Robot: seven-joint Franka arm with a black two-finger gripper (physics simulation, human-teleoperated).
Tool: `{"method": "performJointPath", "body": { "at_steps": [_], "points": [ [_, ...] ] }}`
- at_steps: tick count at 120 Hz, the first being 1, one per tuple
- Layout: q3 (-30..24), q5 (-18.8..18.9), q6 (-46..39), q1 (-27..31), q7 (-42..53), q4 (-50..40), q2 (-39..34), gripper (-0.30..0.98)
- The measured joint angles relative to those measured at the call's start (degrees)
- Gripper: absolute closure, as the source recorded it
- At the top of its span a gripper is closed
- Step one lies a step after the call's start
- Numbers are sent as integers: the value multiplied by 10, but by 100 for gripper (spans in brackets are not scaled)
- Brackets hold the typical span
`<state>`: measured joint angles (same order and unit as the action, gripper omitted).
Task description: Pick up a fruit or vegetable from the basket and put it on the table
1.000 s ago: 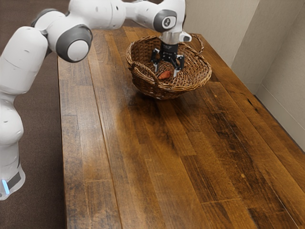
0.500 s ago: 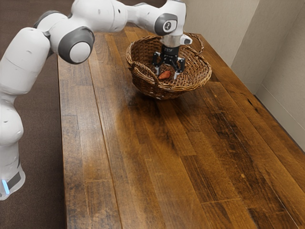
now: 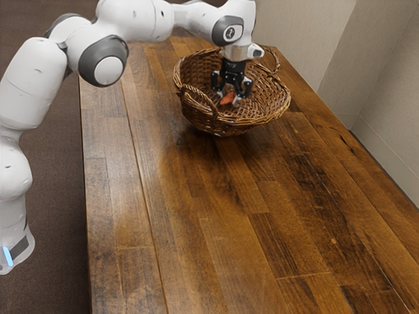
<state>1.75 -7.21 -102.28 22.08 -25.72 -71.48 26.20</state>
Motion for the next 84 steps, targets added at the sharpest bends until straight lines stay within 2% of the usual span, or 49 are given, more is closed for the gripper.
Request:
{"method": "performJointPath", "body": {
  "at_steps": [38, 61, 84],
  "points": [
    [-2, 1, 0, -49, -3, 0, -65, 53],
    [-1, 2, -1, -136, -6, 1, -105, 53],
    [-1, 2, -21, -249, -14, 14, -104, 54]
  ]
}}
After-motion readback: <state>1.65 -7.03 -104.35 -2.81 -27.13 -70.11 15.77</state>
